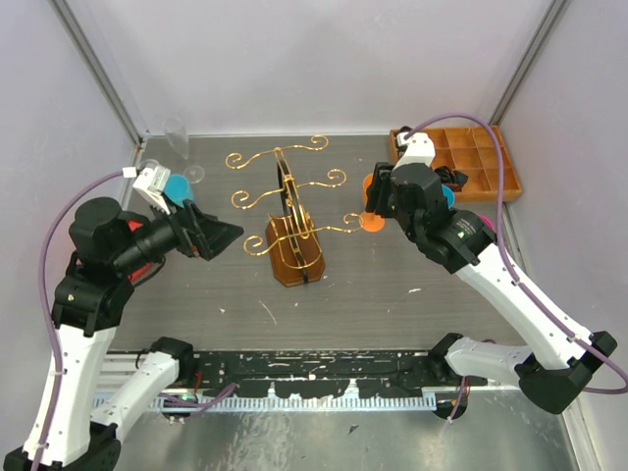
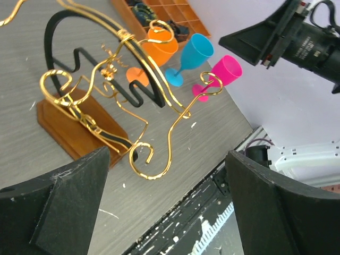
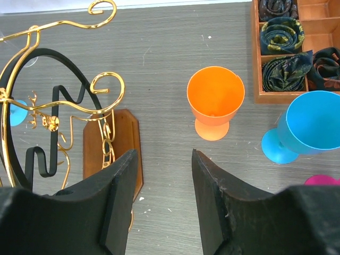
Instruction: Take the wine glass off the wine glass rack
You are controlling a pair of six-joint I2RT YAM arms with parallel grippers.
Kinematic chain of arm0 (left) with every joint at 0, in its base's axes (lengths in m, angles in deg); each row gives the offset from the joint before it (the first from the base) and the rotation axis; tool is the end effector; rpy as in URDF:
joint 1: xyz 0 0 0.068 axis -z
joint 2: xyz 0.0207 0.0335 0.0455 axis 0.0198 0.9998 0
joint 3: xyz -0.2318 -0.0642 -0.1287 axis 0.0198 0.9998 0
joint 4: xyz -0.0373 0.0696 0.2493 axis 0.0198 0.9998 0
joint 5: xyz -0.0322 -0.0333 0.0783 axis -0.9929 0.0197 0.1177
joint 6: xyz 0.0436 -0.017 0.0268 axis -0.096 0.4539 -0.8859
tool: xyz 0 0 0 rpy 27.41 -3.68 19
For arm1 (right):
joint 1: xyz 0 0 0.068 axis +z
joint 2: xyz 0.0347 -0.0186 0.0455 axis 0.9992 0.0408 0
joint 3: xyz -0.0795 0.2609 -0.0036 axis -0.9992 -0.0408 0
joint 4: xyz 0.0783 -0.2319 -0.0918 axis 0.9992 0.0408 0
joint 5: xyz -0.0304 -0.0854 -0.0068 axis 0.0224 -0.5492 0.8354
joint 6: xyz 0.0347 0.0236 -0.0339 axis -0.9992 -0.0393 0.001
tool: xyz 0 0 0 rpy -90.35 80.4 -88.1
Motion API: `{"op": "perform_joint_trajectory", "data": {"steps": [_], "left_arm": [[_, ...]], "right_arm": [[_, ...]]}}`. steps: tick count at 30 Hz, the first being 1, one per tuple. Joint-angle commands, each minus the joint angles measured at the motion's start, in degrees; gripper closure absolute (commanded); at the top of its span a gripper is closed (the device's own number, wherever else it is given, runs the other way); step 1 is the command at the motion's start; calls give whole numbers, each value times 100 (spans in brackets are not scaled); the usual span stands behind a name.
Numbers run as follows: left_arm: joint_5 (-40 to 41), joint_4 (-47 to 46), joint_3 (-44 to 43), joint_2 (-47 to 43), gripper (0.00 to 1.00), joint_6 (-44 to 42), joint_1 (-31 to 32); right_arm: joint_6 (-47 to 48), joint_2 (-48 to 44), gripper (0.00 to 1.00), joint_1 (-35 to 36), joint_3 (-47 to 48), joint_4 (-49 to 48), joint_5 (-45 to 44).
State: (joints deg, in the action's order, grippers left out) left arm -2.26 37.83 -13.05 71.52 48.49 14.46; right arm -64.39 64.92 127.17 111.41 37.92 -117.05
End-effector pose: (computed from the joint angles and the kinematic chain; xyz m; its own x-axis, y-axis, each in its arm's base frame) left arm 0.1106 -0.0489 0.4309 -0.4973 -0.2565 -0.8288 0.5275 0.6691 -0.5236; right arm 0.1871 0.1332 0.4139 -0.3911 0.0993 -0.9150 -0.1110 0.9818 0.1540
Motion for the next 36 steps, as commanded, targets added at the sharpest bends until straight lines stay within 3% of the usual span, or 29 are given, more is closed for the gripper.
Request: {"op": "perform_joint_trajectory", "data": {"steps": [1,4,8,21,29,36], "left_arm": [[-819,-800,31,83,3,-654,14],[-1689,-1329,231,20,2,-1368,21],[-1654,-1919,693,-331,1,-2210,17],[-1437,-1440,369,-14,6,-1499,14],[-1306,-1695,627,-349,0,-1719,16],[-1738,-1950,733,-317,0,-1547,14]], "right_arm": [[-130,-62,49,-3,124,-38,28],[-118,-137,49,4,135,-5,-45],[-87,-183,49,2,134,-4,-90],[-70,-163,48,5,110,32,-72],[-27,-97,48,0,108,19,7],[-52,-116,47,4,93,-4,20]]}}
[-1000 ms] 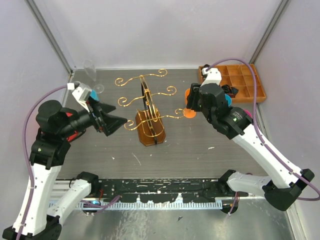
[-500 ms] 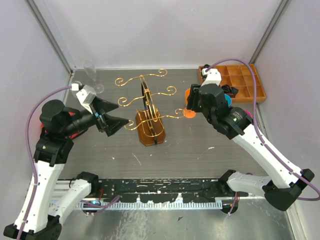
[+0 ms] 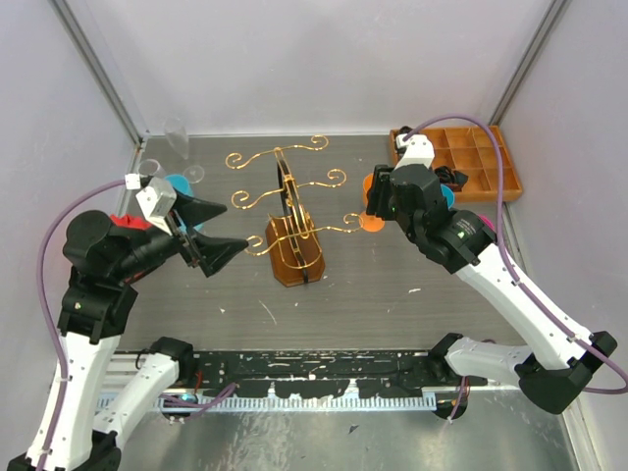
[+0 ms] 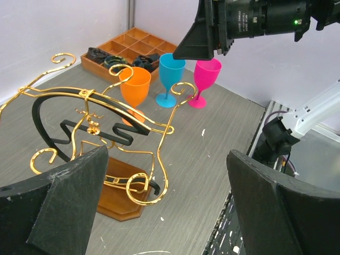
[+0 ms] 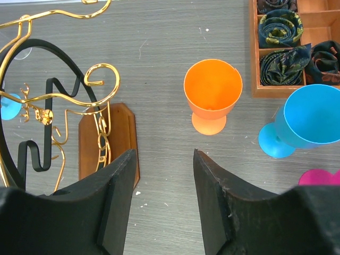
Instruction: Take the wine glass off the wine glass rack
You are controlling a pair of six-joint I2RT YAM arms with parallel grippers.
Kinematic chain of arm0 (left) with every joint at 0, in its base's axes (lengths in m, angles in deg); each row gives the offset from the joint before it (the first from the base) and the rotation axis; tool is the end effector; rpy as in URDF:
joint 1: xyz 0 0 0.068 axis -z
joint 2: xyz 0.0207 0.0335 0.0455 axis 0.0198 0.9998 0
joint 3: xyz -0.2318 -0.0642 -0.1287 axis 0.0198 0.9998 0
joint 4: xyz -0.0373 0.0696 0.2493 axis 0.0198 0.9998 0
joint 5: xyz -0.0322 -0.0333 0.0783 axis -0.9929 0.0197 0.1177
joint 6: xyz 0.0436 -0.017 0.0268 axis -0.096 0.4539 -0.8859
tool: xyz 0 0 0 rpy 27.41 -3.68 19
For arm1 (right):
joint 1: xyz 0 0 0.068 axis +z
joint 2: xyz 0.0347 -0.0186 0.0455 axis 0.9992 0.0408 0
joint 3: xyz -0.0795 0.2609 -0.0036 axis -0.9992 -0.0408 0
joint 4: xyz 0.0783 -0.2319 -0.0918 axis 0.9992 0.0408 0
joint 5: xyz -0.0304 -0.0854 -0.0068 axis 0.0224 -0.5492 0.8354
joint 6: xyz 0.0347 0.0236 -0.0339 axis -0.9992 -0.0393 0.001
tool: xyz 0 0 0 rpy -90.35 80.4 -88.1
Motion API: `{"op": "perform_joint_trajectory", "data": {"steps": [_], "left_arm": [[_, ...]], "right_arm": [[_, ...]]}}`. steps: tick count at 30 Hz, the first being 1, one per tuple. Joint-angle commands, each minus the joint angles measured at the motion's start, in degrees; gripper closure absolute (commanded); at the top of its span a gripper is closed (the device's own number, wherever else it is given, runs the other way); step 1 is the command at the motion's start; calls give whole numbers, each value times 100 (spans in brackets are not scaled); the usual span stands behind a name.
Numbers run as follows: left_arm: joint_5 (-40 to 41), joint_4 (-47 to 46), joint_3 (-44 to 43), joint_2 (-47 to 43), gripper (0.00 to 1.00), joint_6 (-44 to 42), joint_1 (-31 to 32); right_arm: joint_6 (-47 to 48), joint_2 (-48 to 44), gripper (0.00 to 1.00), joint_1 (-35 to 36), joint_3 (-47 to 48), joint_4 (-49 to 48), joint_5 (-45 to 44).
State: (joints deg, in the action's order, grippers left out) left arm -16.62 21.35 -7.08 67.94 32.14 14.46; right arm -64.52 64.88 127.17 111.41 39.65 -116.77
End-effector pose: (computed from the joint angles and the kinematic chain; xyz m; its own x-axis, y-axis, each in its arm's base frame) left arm 0.1022 -0.0540 0.4358 -0.1243 -0.0895 -0.9882 0.8489 0.5061 -0.1527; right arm 0.1859 0.1324 0.4112 -0.4137 0.0841 -0.9065 -0.1108 0.9837 0.1419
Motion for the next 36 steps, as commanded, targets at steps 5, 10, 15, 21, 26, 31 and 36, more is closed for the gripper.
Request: {"op": "perform_joint_trajectory", "data": {"steps": [5,10,15,21,26,31,36], "left_arm": [[-597,-613,225,71,0,300,17],[-719,-736,278,6,1,363,15],[-946,-885,377,-68,1,331,15],[-926,-838,466,-203,1,412,18],[-582,-641,489,-348,2,501,19],[546,282,112,-221,2,398,14],[2350,1773,-702,370,1,532,19]], "right_arm": [[-12,-46,47,-2,127,-177,91],[-21,-89,46,-2,96,-163,99],[-14,-122,46,1,109,-159,52],[-75,-71,46,-1,93,-144,185],[-157,-88,45,4,73,-115,155],[-225,66,43,5,205,-75,152],[-340,149,39,-2,351,34,174]]}}
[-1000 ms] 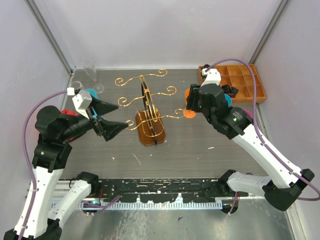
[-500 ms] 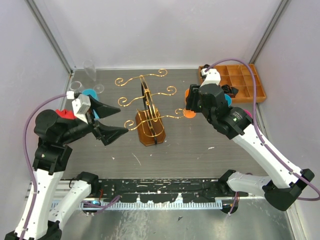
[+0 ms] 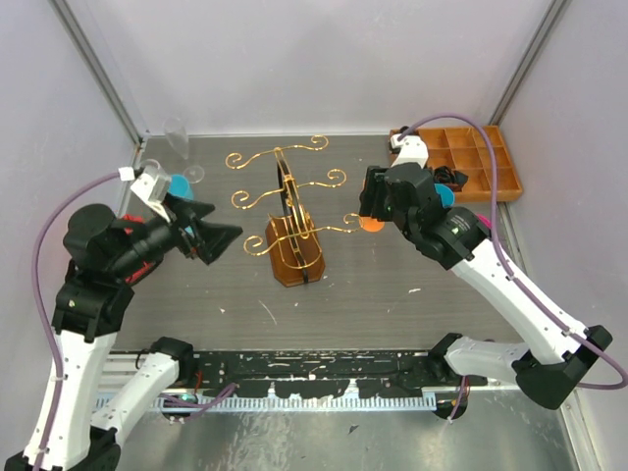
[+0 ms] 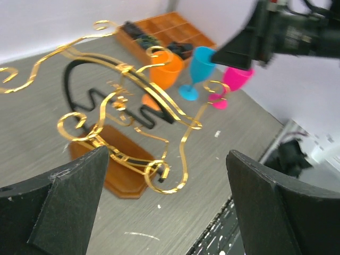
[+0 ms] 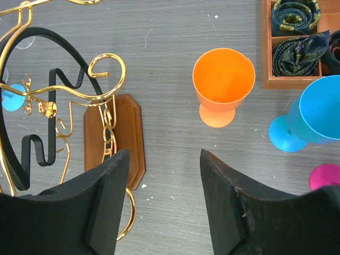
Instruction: Take the wine glass off the wine glass rack
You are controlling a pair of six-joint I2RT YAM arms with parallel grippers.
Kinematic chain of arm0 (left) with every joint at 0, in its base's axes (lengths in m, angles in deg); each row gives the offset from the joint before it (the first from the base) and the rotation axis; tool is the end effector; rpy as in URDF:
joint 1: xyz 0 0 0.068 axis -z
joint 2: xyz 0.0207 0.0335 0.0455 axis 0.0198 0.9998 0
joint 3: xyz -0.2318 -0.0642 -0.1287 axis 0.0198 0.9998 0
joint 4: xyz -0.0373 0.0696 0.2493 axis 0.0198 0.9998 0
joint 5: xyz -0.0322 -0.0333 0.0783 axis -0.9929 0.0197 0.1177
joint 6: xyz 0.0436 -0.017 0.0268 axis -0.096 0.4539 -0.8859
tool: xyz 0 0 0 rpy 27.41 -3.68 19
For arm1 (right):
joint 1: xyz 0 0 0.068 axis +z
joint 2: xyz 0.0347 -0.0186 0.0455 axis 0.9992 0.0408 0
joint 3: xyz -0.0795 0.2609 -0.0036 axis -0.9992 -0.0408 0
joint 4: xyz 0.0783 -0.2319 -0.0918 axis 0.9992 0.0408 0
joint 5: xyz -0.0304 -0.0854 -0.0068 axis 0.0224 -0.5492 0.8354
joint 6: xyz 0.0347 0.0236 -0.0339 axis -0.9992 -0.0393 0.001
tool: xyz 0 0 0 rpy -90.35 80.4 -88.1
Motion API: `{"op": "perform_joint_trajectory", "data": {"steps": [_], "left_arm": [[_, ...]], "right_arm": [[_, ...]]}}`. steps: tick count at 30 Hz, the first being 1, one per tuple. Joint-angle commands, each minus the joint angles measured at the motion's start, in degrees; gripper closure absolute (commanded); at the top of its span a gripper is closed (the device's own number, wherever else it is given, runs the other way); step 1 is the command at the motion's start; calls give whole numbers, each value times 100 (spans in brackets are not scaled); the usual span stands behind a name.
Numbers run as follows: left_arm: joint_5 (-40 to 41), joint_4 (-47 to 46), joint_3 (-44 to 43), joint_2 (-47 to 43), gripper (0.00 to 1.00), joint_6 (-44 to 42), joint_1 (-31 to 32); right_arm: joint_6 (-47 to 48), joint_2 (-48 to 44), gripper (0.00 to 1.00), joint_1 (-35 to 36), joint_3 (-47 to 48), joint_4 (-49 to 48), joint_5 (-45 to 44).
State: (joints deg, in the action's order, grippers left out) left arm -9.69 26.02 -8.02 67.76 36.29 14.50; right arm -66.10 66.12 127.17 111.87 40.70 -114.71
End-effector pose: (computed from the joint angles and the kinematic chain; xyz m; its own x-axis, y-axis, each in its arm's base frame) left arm 0.1022 -0.0506 0.4327 -0.2273 -0.1331 -0.9647 0.7572 0.5987 -0.2611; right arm 0.1894 0.1368 0.4072 -0.4513 0.0906 -0.8878 -0.1249 0.9786 0.1633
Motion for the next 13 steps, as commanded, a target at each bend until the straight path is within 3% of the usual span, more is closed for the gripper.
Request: {"op": "perform_joint_trajectory", "data": {"steps": [1,8,13], "left_arm": [[1996,1526,-728,486,1,202,11],[3927,2683,-1264,804,1,702,11],[3772,2811,-1337,871,1,733,10]], "right_arm": [[-163,16,38,-3,307,-71,-19],[96,145,36,4,364,-187,-227],[162,264,32,0,487,-258,-74]]}}
